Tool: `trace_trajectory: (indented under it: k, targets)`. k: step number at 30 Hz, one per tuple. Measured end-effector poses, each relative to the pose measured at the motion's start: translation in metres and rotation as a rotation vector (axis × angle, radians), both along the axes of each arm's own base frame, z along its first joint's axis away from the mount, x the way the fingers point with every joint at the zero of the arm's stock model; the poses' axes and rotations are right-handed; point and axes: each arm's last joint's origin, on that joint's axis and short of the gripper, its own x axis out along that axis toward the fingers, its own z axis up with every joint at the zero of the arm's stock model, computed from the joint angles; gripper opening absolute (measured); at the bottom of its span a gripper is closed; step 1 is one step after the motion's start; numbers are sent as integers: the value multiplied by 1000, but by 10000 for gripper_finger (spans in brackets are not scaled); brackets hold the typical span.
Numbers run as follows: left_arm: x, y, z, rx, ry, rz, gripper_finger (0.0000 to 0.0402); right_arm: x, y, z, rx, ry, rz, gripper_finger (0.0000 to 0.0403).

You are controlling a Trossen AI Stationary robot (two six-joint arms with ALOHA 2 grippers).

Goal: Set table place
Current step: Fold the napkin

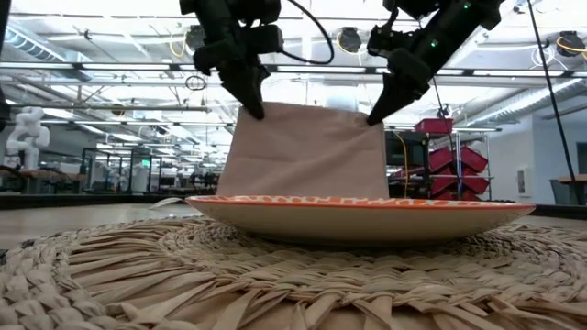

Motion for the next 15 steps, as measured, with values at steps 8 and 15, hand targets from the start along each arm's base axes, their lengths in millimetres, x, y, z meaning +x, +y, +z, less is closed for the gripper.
trace_trajectory:
  k: [8, 15]
  targets:
    - [3, 3, -4, 61, 21, 2, 0, -3, -4, -2, -1, 33, -8, 0]
    - [17, 10, -31, 81, 107, -21, 0, -1, -19, -11, 43, 60, 19, 0]
